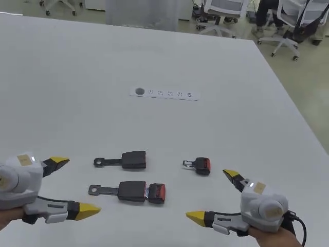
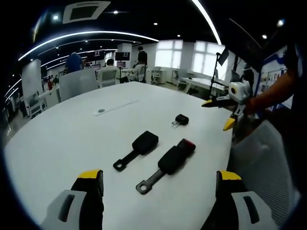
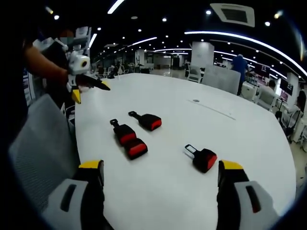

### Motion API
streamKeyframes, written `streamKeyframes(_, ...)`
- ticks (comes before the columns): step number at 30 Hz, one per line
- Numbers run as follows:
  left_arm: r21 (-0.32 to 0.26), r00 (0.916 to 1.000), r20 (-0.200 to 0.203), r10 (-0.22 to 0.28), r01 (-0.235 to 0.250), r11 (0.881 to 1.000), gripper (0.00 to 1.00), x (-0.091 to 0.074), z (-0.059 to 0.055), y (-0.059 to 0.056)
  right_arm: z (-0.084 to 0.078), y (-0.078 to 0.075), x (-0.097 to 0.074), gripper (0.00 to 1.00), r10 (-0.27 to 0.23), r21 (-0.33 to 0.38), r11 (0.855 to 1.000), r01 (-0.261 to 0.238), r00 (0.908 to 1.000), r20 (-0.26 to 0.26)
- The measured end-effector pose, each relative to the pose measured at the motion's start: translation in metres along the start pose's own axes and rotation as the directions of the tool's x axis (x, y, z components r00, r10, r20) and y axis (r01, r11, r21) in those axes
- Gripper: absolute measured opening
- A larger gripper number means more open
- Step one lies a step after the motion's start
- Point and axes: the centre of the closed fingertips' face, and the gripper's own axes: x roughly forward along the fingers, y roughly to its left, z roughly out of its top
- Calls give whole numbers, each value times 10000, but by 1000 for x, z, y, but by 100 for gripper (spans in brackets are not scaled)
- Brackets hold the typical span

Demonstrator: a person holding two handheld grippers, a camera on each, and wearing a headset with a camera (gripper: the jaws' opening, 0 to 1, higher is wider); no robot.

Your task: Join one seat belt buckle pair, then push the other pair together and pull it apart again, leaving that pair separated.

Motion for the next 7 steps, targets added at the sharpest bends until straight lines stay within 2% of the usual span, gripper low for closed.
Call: streamKeyframes(7,-184,9998,148,125,-122,9998,100,-4,0,0,-6,-1,-4,100,-147,273,9995,148,9999,-51)
